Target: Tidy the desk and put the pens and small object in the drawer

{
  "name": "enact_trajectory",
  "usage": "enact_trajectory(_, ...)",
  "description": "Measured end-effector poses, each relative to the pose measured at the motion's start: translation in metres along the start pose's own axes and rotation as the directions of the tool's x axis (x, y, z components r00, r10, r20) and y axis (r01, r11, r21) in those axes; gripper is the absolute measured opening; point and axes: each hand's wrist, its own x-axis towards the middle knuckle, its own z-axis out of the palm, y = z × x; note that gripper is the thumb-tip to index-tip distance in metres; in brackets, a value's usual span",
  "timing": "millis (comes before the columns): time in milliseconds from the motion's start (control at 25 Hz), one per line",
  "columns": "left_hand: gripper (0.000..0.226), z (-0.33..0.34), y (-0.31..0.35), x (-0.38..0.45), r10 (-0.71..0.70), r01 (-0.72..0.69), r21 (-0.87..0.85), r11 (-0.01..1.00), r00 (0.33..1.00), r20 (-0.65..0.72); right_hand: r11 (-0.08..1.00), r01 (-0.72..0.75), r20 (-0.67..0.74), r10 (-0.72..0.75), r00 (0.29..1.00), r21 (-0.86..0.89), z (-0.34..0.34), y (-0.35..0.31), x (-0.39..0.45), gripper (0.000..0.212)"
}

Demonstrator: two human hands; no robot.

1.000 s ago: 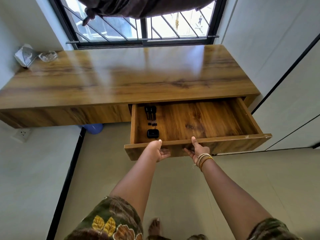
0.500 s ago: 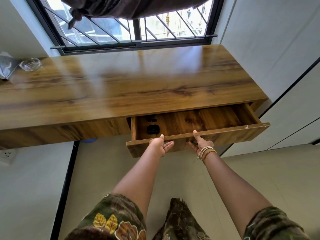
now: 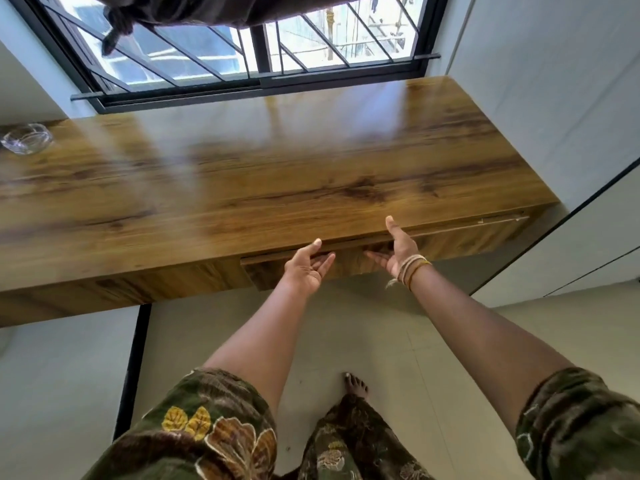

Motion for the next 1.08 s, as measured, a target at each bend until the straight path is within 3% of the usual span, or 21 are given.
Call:
enact_trajectory(160,0.05,0.006,0.014,0.011,0.002,-0.005,-0.133,0.991,1.0,-0.022,0.996,0.021,-0.104,-0.031,0.994,-0.089,0.02,-0.003,0.013,0.048)
enact_trajectory(440,0.044,0.011,0.022,0.019,-0.03,0.029,-0.021,0.999,0.998,-0.053,0.99,0.017,-0.122,-0.034,0.992,-0.14,0.027,0.0,0.019,0.038)
enact_trajectory(560,0.046,0.009,0.02,0.016,-0.002,0.008,0.119,0.993,0.999,-0.049,0.95,0.059,-0.18,-0.119,0.976,-0.307,0.03,0.007,0.015,0.04)
enact_trajectory(680,0.043,0.01,0.018,0.01,0.048,-0.018,0.378,0.926,0.996,-0.072,0.794,0.065,-0.226,-0.249,0.942,-0.604,0.033,0.016,0.005,0.055)
enact_trajectory(760,0.042,0.005,0.013,0.005,0.167,-0.047,0.655,0.754,0.979,-0.121,0.615,0.079,-0.189,-0.358,0.914,-0.784,0.032,0.023,-0.004,0.06)
enact_trajectory(840,0.037,-0.007,0.005,-0.003,0.384,-0.068,0.936,0.346,0.92,-0.075,0.398,0.137,-0.058,-0.442,0.895,-0.907,0.025,0.034,-0.014,0.054)
enact_trajectory(880,0.034,-0.016,0.0,-0.008,0.465,-0.082,0.989,0.125,0.885,0.015,0.268,0.166,0.027,-0.458,0.889,-0.949,0.021,0.042,-0.021,0.049)
enact_trajectory(960,0.034,-0.033,-0.006,-0.018,0.503,-0.121,0.979,-0.162,0.843,0.188,0.016,0.209,0.182,-0.434,0.882,-0.978,0.012,0.057,-0.033,0.041)
enact_trajectory(1080,0.053,-0.057,-0.001,-0.028,0.536,-0.13,0.915,-0.382,0.776,0.334,-0.317,0.254,0.367,-0.374,0.852,-0.914,0.016,0.068,-0.049,0.054)
